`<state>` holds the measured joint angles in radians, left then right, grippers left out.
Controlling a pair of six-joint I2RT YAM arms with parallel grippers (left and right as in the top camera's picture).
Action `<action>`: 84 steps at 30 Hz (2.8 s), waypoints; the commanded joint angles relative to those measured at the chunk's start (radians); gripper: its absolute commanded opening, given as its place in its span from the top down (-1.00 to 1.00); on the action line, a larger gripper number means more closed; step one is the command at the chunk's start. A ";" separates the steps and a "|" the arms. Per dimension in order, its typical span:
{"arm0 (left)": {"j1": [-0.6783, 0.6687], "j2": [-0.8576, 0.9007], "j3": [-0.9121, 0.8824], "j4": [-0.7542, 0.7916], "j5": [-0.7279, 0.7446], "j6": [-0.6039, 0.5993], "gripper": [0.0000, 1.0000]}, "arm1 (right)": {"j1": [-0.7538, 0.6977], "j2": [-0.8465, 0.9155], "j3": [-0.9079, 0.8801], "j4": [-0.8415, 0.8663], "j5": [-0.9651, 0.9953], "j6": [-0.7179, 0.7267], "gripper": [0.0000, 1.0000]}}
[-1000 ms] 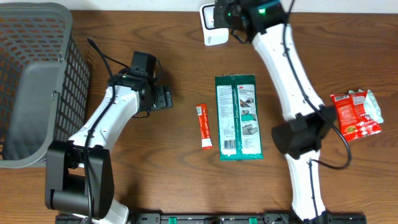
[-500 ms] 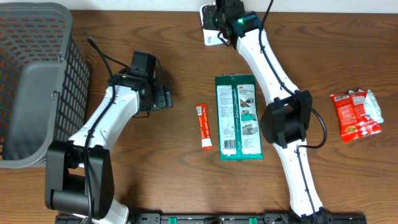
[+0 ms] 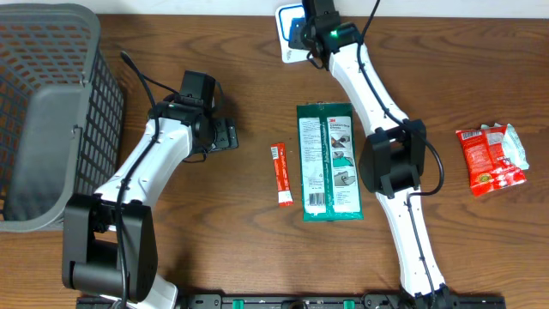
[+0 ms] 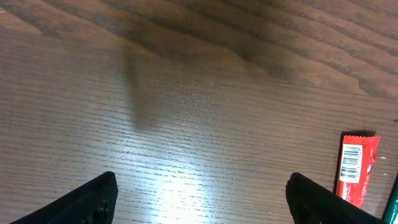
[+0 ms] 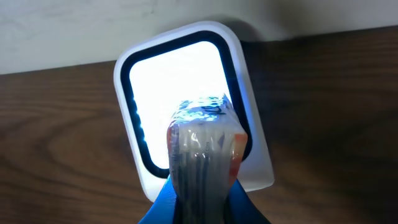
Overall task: Scan the item barcode
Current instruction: 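Hold the Kleenex pack under the white scanner with right gripper, then carry the Kleenex pack to the right edge and release it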
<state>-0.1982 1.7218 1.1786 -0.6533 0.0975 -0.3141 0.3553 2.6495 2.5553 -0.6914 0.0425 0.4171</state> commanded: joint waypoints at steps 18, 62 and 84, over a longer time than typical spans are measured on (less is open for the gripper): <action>0.002 -0.016 0.010 -0.003 -0.019 -0.006 -0.74 | -0.005 0.006 0.001 0.042 -0.084 -0.043 0.98; 0.002 -0.016 0.007 -0.011 -0.019 -0.006 -0.75 | -0.374 -0.513 -0.921 -0.612 0.460 -0.227 0.97; 0.002 -0.010 0.007 -0.011 -0.019 -0.006 -0.75 | -0.419 -0.513 -1.018 -0.452 0.352 -0.224 -0.42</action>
<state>-0.1982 1.7218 1.1786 -0.6613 0.0975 -0.3145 -0.0578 2.1456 1.5429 -1.1454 0.4335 0.1825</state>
